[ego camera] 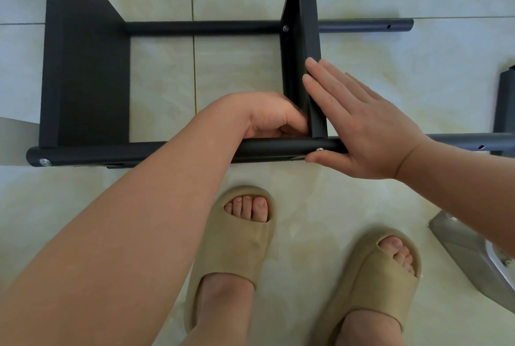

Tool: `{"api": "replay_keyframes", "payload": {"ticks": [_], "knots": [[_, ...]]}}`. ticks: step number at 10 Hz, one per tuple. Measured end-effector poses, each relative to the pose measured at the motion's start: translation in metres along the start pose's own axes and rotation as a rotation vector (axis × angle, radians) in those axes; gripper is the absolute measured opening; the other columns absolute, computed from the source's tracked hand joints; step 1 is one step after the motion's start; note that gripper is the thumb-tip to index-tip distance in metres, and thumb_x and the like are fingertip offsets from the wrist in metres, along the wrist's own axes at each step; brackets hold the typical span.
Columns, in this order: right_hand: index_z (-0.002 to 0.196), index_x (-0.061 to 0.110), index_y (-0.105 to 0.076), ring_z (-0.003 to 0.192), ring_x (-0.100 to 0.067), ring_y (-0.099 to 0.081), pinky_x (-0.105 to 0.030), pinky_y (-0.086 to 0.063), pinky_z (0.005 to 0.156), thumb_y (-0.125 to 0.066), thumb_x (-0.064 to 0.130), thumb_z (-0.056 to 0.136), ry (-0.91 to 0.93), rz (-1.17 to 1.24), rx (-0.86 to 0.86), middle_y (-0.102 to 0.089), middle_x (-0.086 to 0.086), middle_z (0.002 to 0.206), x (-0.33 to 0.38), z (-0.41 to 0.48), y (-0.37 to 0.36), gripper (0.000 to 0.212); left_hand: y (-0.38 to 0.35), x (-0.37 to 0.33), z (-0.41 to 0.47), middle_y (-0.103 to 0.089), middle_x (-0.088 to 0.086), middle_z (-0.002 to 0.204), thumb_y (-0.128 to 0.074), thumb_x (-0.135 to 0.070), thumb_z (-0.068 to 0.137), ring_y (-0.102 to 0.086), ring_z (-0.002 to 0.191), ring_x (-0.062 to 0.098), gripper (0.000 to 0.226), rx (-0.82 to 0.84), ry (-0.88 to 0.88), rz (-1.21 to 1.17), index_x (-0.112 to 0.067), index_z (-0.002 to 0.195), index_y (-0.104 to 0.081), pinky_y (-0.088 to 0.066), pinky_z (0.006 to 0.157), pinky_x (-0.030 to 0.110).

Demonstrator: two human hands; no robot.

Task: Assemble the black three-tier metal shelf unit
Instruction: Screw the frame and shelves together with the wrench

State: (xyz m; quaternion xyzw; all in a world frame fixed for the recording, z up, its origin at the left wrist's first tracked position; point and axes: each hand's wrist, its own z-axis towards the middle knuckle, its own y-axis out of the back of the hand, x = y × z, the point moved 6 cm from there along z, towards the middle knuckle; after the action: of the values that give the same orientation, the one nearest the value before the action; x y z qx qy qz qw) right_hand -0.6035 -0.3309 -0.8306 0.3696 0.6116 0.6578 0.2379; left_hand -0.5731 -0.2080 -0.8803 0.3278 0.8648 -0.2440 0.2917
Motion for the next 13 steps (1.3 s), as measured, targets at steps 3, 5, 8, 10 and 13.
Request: {"api": "replay_keyframes", "payload": {"ticks": [3,5,8,10,13], "knots": [[0.159,-0.001,-0.017,0.156,-0.032,-0.009,-0.058,-0.029,0.119,-0.037,0.073,0.095,-0.002,-0.001,0.003,-0.009,-0.016,0.168,-0.0005,-0.0001,0.0,0.1,0.0003,0.0042,0.0024,-0.071,0.016,0.094,-0.056,-0.005,0.092,-0.069,0.085,0.026,0.016,0.025,0.06,-0.075,-0.001,0.1,-0.07,-0.057,0.083,0.04],[0.159,-0.001,-0.017,0.156,-0.032,-0.008,-0.058,-0.028,0.119,-0.037,0.073,0.095,-0.001,-0.002,0.001,-0.009,-0.016,0.168,-0.0006,-0.0004,-0.0003,0.099,-0.0005,0.0008,0.0005,-0.069,0.009,0.068,-0.057,0.002,0.091,-0.068,0.063,0.019,0.015,0.004,0.019,-0.009,-0.004,0.082,-0.068,-0.057,0.068,0.03],[0.159,-0.001,-0.017,0.156,-0.032,-0.008,-0.058,-0.028,0.119,-0.037,0.072,0.095,0.002,0.001,0.001,-0.009,-0.016,0.168,-0.0002,-0.0001,-0.0008,0.099,0.0025,0.0021,0.0046,-0.069,0.012,0.082,-0.054,0.003,0.089,-0.067,0.077,0.023,0.015,-0.015,0.016,-0.087,-0.001,0.093,-0.068,-0.056,0.07,0.032],[0.158,-0.002,-0.017,0.156,-0.032,-0.009,-0.058,-0.029,0.119,-0.038,0.071,0.095,0.004,0.002,-0.002,-0.01,-0.017,0.168,-0.0008,-0.0005,-0.0007,0.099,-0.0007,0.0018,0.0018,-0.068,0.009,0.066,-0.055,0.002,0.091,-0.067,0.059,0.019,0.015,-0.012,0.018,0.038,-0.004,0.082,-0.066,-0.054,0.061,0.028],[0.158,-0.002,-0.017,0.156,-0.033,-0.01,-0.059,-0.029,0.118,-0.038,0.072,0.095,0.008,0.006,-0.006,-0.01,-0.017,0.168,-0.0003,0.0,-0.0004,0.099,-0.003,-0.001,0.0005,-0.068,0.013,0.076,-0.052,0.008,0.089,-0.068,0.068,0.022,0.014,0.039,0.002,-0.063,0.0,0.094,-0.063,-0.056,0.065,0.03]]}}
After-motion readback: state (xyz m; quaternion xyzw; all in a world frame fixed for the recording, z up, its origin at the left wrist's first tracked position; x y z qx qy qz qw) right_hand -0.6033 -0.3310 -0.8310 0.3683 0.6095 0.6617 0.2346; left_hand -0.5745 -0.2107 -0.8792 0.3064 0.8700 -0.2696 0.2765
